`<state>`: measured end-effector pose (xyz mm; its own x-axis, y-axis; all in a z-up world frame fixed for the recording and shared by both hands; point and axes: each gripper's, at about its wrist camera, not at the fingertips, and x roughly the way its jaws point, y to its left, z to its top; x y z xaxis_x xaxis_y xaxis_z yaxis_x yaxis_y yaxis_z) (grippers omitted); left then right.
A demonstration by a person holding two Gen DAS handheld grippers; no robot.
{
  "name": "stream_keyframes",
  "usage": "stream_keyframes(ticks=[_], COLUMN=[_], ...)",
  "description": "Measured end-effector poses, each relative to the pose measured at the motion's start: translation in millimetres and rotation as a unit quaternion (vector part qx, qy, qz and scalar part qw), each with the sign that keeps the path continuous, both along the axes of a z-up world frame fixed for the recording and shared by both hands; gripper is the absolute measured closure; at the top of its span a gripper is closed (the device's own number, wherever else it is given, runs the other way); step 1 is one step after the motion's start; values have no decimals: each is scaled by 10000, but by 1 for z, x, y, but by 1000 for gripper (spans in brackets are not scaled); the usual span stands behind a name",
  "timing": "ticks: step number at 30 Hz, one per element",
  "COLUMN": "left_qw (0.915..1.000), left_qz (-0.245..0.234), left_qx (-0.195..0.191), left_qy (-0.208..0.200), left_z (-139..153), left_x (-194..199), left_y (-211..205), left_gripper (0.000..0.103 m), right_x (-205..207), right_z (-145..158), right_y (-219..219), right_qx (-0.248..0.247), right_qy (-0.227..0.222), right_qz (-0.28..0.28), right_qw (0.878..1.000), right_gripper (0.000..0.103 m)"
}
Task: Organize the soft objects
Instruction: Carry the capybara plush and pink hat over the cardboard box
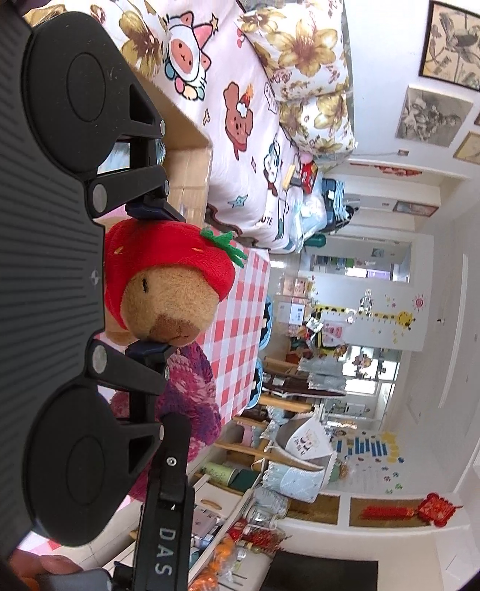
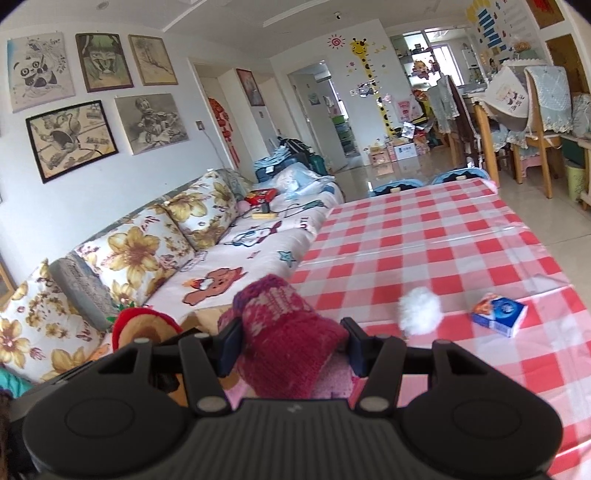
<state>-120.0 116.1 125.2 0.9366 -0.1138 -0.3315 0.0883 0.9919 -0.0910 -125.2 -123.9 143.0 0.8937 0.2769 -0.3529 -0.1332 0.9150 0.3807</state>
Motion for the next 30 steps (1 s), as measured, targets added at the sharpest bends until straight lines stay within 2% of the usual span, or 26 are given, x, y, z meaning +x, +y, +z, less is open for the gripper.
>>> stream_keyframes(ticks=[14, 23, 30], left_qw=[9964, 9932, 9930], left_qz=[806, 1055, 1098], left_qx=[-247, -406, -315], left_qy=[108, 267, 304], left_z=[5, 9, 8], left_x=[10, 9, 14], left_y=[29, 29, 27], left_gripper=[30, 30, 30], right_x=[21, 26, 27], right_z=[-2, -12, -20], right_y=[47, 74, 87], right_qx=[581, 537, 461], right_qy=[93, 367, 545], right_qz=[570, 924, 1083], right_qw=[9966, 9936, 9916], right_gripper=[47, 47, 47])
